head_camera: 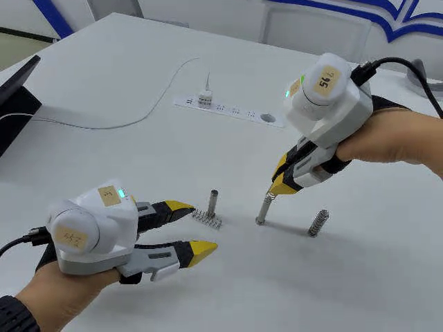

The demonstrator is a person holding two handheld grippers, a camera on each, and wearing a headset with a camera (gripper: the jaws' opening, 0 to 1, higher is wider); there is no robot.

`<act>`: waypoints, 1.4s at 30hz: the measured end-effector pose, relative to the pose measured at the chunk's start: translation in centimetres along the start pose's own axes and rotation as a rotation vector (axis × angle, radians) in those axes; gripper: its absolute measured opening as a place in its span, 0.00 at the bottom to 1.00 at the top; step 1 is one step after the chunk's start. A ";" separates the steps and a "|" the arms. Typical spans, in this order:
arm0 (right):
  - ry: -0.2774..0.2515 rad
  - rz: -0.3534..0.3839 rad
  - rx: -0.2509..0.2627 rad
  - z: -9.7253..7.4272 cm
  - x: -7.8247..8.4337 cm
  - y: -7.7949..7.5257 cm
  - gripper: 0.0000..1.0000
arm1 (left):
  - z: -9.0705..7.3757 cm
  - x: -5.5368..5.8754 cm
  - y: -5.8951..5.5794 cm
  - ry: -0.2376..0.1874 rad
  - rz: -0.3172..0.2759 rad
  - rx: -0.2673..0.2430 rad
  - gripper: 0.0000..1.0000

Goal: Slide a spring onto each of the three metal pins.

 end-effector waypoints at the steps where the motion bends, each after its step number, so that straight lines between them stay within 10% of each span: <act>1: 0.008 0.000 -0.003 0.1 0.1 0.0 0.12 | 0.0 0.0 0.0 -0.001 -0.001 -0.001 0.42; 42: 0.078 0.038 -0.060 5.4 1.7 0.8 0.12 | -0.5 0.6 0.9 0.006 -0.024 -0.035 0.41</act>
Point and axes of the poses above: the centre of the closed fingertips' face, and the gripper's own axes: z roughly forward along the fingers, y roughly to its left, x roughly out of its underside, the point moved 3 cm from there along -z, roughly backward along the fingers, and after that the axes turned 1 degree about x, right-handed, at the moved point
